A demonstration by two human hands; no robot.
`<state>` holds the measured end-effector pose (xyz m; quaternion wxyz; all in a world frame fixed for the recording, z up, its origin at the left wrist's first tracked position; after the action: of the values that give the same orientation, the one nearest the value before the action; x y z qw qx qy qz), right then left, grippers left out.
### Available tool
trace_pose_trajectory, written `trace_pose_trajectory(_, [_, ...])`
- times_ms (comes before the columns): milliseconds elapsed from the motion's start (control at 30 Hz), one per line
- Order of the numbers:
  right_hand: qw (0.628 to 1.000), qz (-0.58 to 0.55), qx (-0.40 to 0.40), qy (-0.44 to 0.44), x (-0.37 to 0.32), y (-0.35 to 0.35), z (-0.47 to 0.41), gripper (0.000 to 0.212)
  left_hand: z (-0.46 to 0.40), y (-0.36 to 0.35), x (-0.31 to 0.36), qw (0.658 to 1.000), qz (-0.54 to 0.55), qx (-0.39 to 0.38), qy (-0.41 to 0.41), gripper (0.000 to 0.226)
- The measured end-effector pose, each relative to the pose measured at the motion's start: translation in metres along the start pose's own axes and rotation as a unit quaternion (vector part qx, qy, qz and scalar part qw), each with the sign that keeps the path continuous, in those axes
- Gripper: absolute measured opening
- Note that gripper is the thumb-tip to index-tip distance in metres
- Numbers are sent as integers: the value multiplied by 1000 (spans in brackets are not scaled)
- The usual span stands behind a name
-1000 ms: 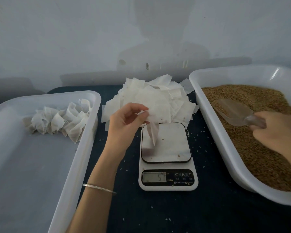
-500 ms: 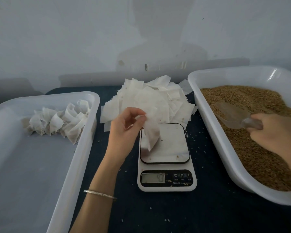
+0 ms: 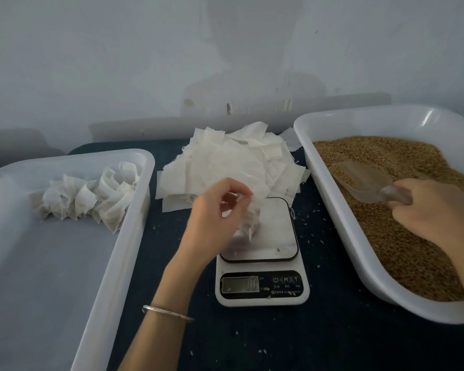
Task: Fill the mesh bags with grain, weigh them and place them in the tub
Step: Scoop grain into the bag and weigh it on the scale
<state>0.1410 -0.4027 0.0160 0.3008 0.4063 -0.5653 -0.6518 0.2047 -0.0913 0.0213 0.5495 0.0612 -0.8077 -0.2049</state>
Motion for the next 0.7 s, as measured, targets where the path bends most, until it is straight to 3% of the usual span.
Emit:
trace_pose_trajectory(100, [1000,3,1,1,1,-1,0,22,4,-26,4,996,-62,-56,-17,15])
trace_pose_trajectory(233, [1000,-1,0,6,1,-1,0,21,5,-36,1,995,-80,-67,-8,6])
trace_pose_trajectory(433, [999,12,-41,12,-3,-8,3,31,6,-35,4,996,-45,-75,-19,37])
trace_pose_trajectory(533, [999,14,-48,20,-5,-10,2,32,6,-15,8,1000,25,5,-14,30])
trace_pose_trajectory(700, [998,33,-46,26,-7,-10,-1,55,17,41,6,972,137,188,-18,13])
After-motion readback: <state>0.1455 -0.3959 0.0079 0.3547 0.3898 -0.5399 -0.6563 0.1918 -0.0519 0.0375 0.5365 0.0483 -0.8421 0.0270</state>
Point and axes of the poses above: each hand's wrist, its own z-axis away from the middle knuckle, its own y-axis out of the back of the hand, x = y × z, the point moved 10 cm from there along -z, towards the middle knuckle, and after that the axes turned 1 degree about -y, right-handed, at the moved point
